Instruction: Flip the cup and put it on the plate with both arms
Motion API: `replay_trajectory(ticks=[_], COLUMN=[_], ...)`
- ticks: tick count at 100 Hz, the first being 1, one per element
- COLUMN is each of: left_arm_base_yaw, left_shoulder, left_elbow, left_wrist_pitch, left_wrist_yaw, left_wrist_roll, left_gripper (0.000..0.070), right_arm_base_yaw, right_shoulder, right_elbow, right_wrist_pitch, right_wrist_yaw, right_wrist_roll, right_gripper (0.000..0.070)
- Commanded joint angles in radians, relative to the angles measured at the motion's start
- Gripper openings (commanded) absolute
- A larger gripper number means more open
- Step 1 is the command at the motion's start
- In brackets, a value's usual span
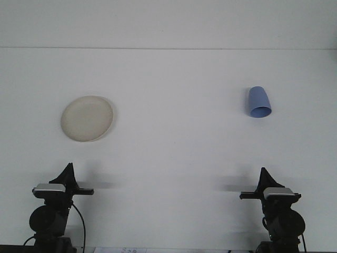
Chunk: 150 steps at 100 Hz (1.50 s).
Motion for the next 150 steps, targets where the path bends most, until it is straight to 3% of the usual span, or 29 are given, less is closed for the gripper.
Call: replay_trajectory(ticks=[1,23,35,43,49,62,71,79,82,95,99,113,127,150], left_arm_base_yaw=[-0.001,-0.001,-0.001,-0.001,-0.001,-0.001,-0.001,-0.001,-0.001,-0.001,-0.001,-0.001,-0.001,-0.001], left_shoulder=[-0.001,-0.001,-0.001,-0.001,-0.001,-0.001,-0.001,-0.001,-0.001,-0.001,-0.001,-0.001,-0.001,-0.001], left_elbow=[-0.019,-0.019,-0.019,-0.019,-0.019,-0.019,-0.019,-0.019,-0.019,-0.019,-0.019,-0.019,-0.019,-0.019], left_wrist_pitch=[0.01,0.01,0.01,0.01,0.01,0.01,0.01,0.01,0.01,0.01,0.01,0.01,0.01,0.01], left_wrist_yaw=[0.0,0.0,0.0,0.0,0.0,0.0,0.0,0.0,0.0,0.0,0.0,0.0,0.0,0.0], left_wrist_roll=[0.013,0.013,0.013,0.013,0.013,0.013,0.013,0.013,0.013,0.013,0.013,0.013,0.013,0.013], left_gripper=[0.0015,0.0015,0.0015,0.0015,0.0015,0.0015,0.0015,0.0015,0.0015,0.0015,0.0015,0.0015,0.0015,0.0015], right_arm_base_yaw=[0.0,0.0,0.001,0.001,0.001,0.001,0.001,0.001,0.001,0.001,0.001,0.001,-0.004,-0.059], right_shoulder=[-0.002,-0.002,-0.002,-0.002,-0.002,-0.002,-0.001,0.027,0.05,0.226,0.285,0.524,0.761,1.106], right_elbow=[-0.002,-0.002,-0.002,-0.002,-0.002,0.006,0.075,0.172,0.216,0.423,0.473,0.616,0.644,0.644], right_wrist_pitch=[0.013,0.017,0.017,0.018,0.023,0.07,0.069,0.063,0.059,0.024,0.006,-0.045,0.053,0.29], right_wrist_yaw=[0.003,-0.001,-0.07,-0.091,-0.09,-0.089,-0.023,0.045,0.066,0.121,0.121,0.121,0.129,0.099], right_wrist_roll=[-0.005,0.003,0.112,0.131,0.141,0.258,0.283,0.248,0.216,0.071,0.028,-0.081,-0.153,-0.16], right_gripper=[0.0006,0.0006,0.0006,0.0006,0.0006,0.0005,0.0005,0.0015,0.0049,0.0392,0.0438,0.0443,0.0443,0.0443])
